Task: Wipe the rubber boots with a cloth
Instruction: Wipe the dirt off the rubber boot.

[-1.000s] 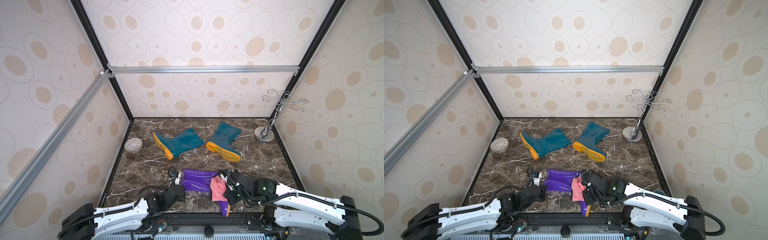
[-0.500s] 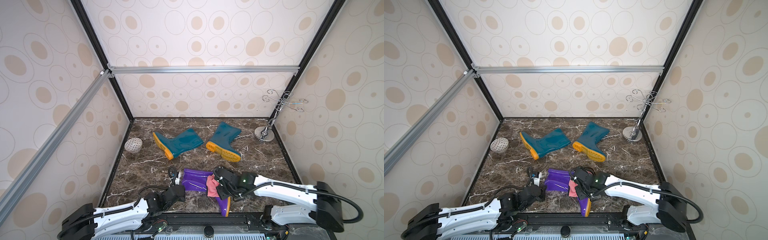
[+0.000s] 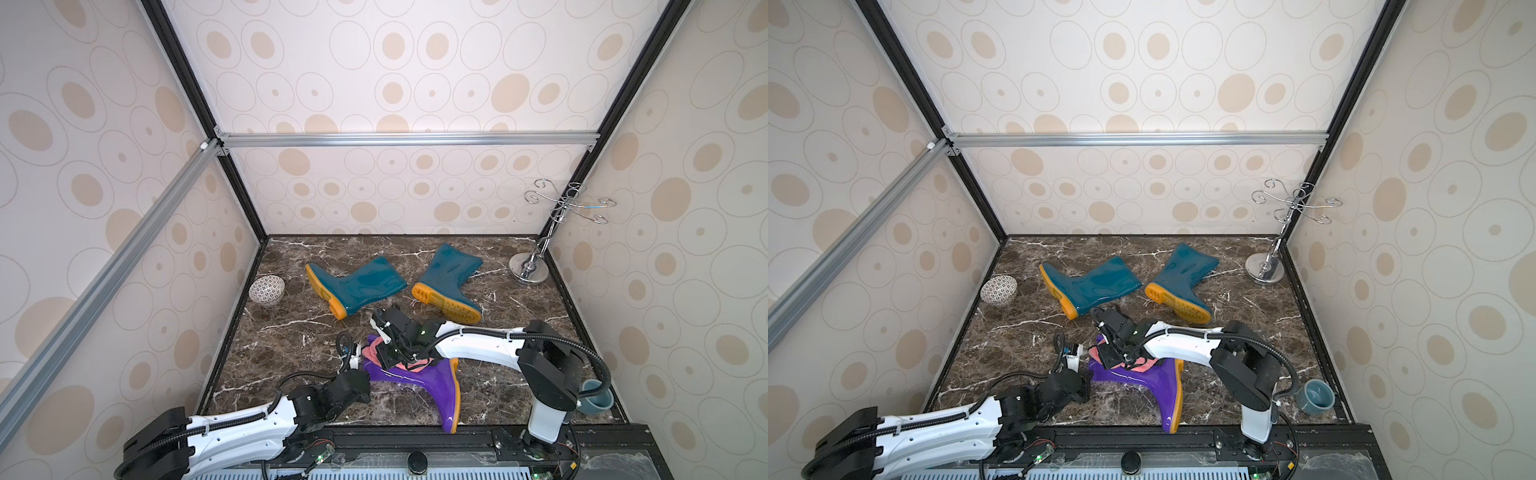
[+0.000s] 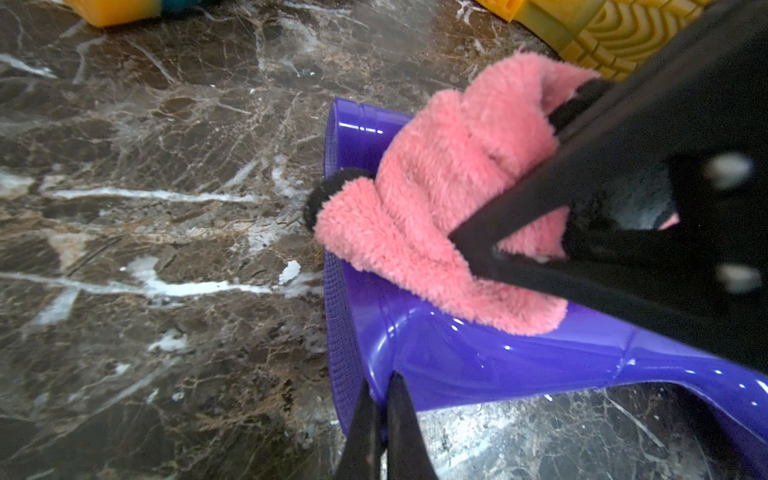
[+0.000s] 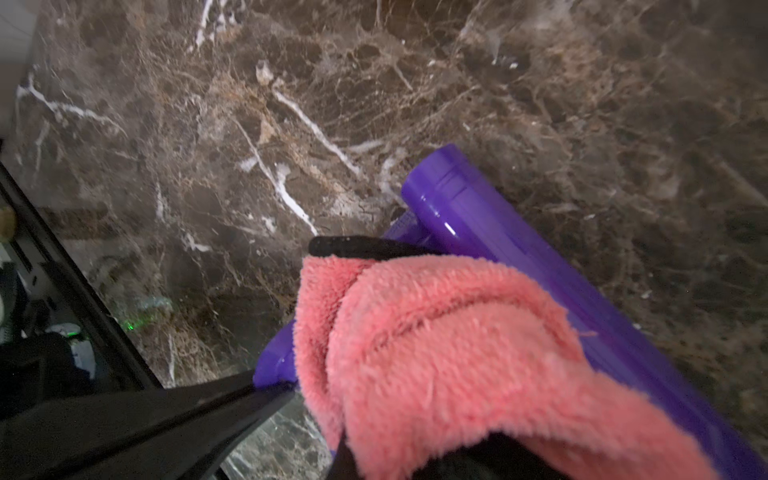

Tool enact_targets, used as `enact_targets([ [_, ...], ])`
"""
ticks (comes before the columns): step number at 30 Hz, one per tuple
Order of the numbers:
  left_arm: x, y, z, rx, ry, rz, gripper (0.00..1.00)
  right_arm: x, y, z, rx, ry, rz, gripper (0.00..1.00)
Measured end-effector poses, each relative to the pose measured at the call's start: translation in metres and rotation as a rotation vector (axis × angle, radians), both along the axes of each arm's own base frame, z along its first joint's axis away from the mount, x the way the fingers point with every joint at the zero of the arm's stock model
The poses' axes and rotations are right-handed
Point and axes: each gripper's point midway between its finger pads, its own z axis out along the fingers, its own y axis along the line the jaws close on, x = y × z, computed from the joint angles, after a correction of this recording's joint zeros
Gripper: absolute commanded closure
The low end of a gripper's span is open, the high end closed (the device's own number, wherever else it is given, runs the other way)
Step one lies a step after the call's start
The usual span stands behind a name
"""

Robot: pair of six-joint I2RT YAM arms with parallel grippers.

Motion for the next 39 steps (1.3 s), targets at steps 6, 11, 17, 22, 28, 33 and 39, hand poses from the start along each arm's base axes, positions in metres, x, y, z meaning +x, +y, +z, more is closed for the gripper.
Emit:
enact_targets([
  [6,0.002,-0.003,0.003,-0.016,-0.008,0.001,1.0,0.022,-0.061,-0.026,-0.009,0.061,-0.167,1.0],
  [11,0.002,-0.003,0.004,-0.022,-0.011,0.002,1.0,-0.004,-0.12,-0.009,-0.074,0.01,-0.247,1.0],
  [17,0.003,-0.003,0.004,-0.021,-0.013,0.004,1.0,-0.024,-0.176,0.021,-0.12,-0.068,-0.304,1.0],
  [22,0.003,-0.003,0.004,-0.022,-0.014,0.005,1.0,-0.051,-0.177,0.024,-0.126,-0.014,-0.226,1.0],
  [28,0.004,-0.003,0.006,-0.028,-0.016,0.01,1.0,-0.113,-0.147,0.015,-0.161,0.039,-0.013,1.0],
  [33,0.004,-0.003,0.006,-0.032,-0.018,0.01,1.0,-0.135,-0.135,0.021,-0.116,0.071,0.022,1.0],
  [39,0.004,-0.003,0.005,-0.03,-0.014,0.011,1.0,-0.112,-0.133,0.029,-0.094,0.022,-0.03,1.0],
])
